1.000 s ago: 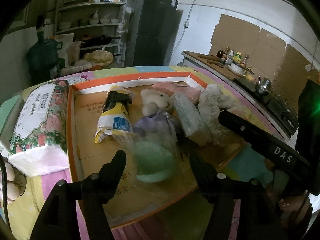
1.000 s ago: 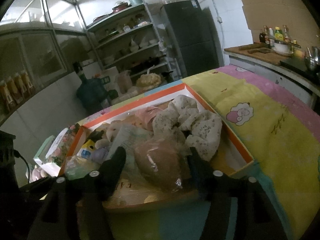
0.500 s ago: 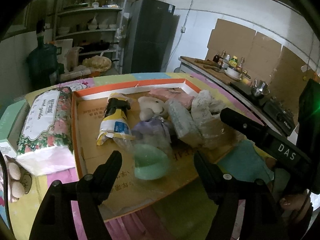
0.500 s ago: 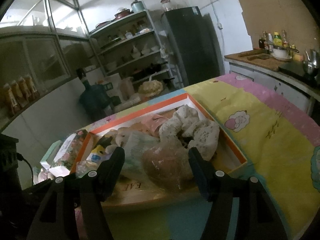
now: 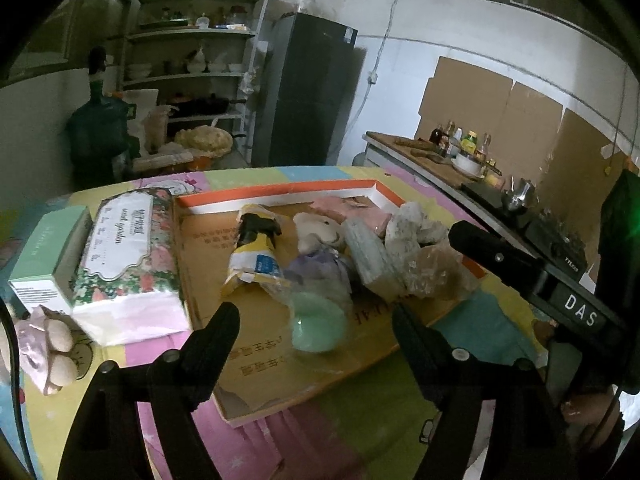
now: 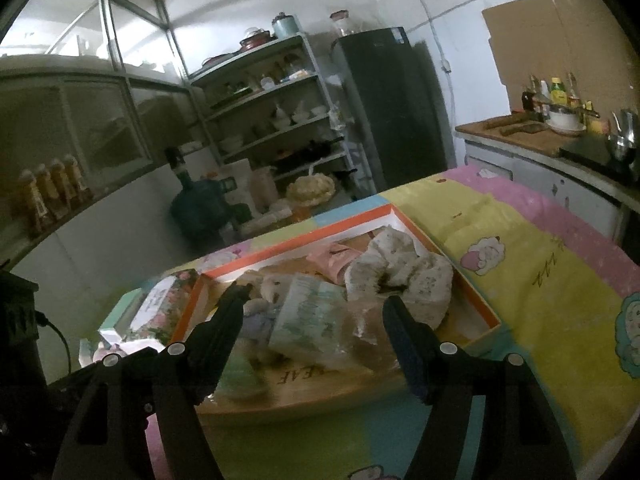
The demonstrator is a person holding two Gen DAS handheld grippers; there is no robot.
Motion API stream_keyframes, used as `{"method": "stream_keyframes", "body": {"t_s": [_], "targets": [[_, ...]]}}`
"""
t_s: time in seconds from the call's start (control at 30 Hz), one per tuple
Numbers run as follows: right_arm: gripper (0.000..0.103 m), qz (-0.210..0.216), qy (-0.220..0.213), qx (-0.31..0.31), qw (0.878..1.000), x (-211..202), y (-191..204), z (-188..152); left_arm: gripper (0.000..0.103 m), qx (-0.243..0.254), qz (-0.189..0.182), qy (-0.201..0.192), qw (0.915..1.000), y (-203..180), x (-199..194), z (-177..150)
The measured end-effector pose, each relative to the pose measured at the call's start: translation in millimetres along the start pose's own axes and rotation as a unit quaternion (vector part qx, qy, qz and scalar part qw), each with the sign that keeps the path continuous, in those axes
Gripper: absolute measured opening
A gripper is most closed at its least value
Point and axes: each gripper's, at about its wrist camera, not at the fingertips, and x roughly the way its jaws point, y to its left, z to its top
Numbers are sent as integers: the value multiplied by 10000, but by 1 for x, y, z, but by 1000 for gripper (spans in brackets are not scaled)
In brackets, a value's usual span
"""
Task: Organize soft objects
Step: 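Move both tools away from the box over the remaining items on the mat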
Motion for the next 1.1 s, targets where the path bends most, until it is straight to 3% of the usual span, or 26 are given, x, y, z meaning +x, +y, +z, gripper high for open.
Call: {"method": "stream_keyframes", "body": {"t_s": [0.27,1.1], "targets": [[74,25,-104,-121,9999,-14,14,1,84,-20,9,-217,9998,1,-18,-1],[74,266,-235,-601,9976,-29,90,-6,84,-354,443,-660,9962,51,-77,-10]]}}
